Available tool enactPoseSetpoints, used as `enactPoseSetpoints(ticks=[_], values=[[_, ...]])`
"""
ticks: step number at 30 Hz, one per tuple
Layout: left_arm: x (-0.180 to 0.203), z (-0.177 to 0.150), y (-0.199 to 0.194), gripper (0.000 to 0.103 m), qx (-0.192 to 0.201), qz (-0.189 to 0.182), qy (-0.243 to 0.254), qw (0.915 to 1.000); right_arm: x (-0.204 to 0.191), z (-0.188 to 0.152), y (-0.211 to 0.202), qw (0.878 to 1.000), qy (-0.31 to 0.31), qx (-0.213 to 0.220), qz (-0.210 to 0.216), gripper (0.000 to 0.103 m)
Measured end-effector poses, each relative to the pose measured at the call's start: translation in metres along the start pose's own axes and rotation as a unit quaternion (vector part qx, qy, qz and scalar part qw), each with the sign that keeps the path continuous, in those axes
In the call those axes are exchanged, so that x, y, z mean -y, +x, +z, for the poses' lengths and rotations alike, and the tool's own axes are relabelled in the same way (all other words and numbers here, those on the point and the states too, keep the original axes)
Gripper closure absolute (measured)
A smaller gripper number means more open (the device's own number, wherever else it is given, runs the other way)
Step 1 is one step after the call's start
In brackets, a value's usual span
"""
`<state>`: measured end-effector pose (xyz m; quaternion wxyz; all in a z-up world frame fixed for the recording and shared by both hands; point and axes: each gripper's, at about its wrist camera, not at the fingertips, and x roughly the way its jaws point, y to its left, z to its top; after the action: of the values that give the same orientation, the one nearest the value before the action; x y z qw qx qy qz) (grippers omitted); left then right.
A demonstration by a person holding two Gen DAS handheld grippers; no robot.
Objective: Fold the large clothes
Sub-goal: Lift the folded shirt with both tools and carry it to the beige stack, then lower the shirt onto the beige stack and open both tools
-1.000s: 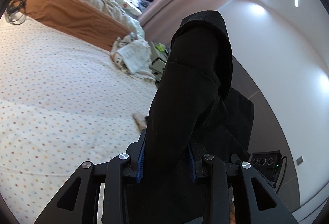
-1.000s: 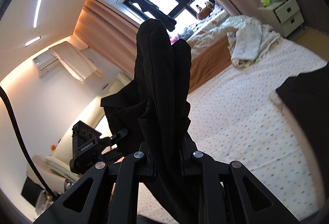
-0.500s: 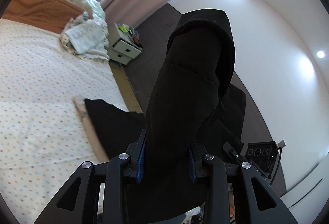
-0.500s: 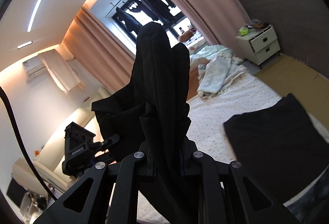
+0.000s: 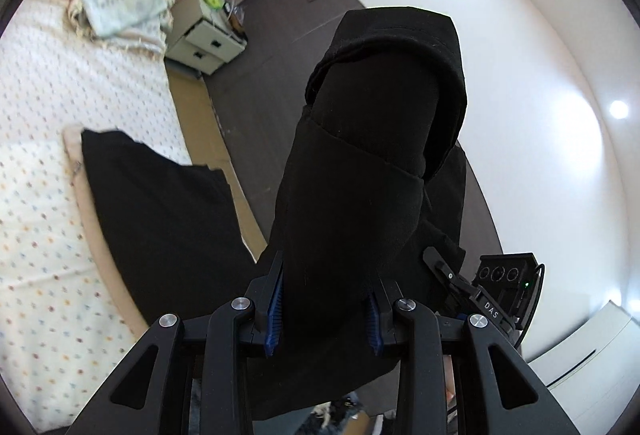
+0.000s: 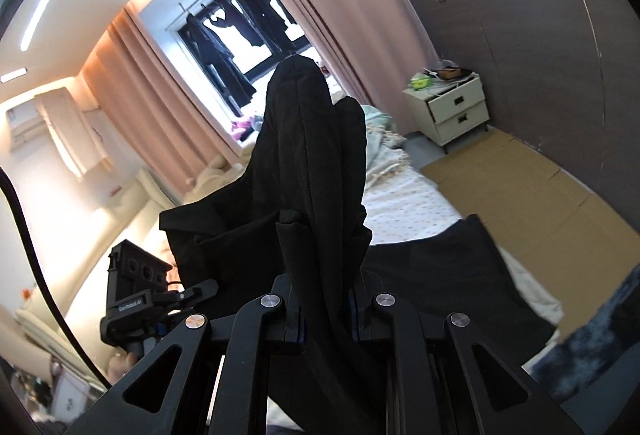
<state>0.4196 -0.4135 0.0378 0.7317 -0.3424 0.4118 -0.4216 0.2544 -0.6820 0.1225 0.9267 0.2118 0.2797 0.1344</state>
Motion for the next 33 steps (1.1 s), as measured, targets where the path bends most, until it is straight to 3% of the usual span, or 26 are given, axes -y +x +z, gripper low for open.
enactPoseSetpoints(ticks=[6,14,18,20,21,22,23,24,25,27,29,31,33], values=[[-0.035,0.008,0.032,0.069,-0.013,-0.008,-0.029,0.9995,0.03,0.014,0.031,1.0,0.005,-0.019,-0.024,0.086],[-0.105,0.029,0.067,0.069,-0.034,-0.006,-0.077,0.9964,0.083,0.026,0.117,0.996,0.021,-0.066,-0.059,0.087],[-0.142,0.033,0.084,0.069,-0.043,0.015,-0.103,0.9936,0.106,0.027,0.162,0.993,0.029,-0.086,-0.077,0.087],[-0.16,0.033,0.094,0.062,-0.053,0.038,-0.119,0.9907,0.119,0.022,0.184,0.99,0.035,-0.1,-0.092,0.087],[-0.169,0.033,0.101,0.056,-0.063,0.058,-0.128,0.9881,0.126,0.018,0.196,0.987,0.039,-0.11,-0.108,0.083],[-0.176,0.032,0.106,0.044,-0.072,0.073,-0.133,0.9857,0.132,0.016,0.204,0.985,0.045,-0.119,-0.12,0.078],[-0.182,0.031,0.11,0.038,-0.078,0.088,-0.139,0.9833,0.144,0.01,0.218,0.98,0.058,-0.134,-0.135,0.065],[-0.187,0.029,0.111,0.038,-0.078,0.091,-0.143,0.9825,0.156,0.003,0.23,0.974,0.075,-0.153,-0.148,0.054],[-0.189,0.028,0.111,0.036,-0.077,0.088,-0.142,0.9829,0.167,-0.003,0.24,0.969,0.09,-0.17,-0.158,0.052],[-0.187,0.028,0.107,0.033,-0.077,0.089,-0.126,0.985,0.178,-0.011,0.241,0.963,0.102,-0.173,-0.177,0.051],[-0.18,0.031,0.1,0.033,-0.07,0.107,-0.099,0.9868,0.183,-0.014,0.229,0.965,0.111,-0.165,-0.17,0.051],[-0.173,0.034,0.092,0.033,-0.062,0.115,-0.078,0.9883,0.184,-0.018,0.204,0.966,0.124,-0.148,-0.17,0.05],[-0.164,0.037,0.085,0.033,-0.053,0.128,-0.061,0.9886,0.183,-0.02,0.181,0.964,0.117,-0.133,-0.196,0.048]])
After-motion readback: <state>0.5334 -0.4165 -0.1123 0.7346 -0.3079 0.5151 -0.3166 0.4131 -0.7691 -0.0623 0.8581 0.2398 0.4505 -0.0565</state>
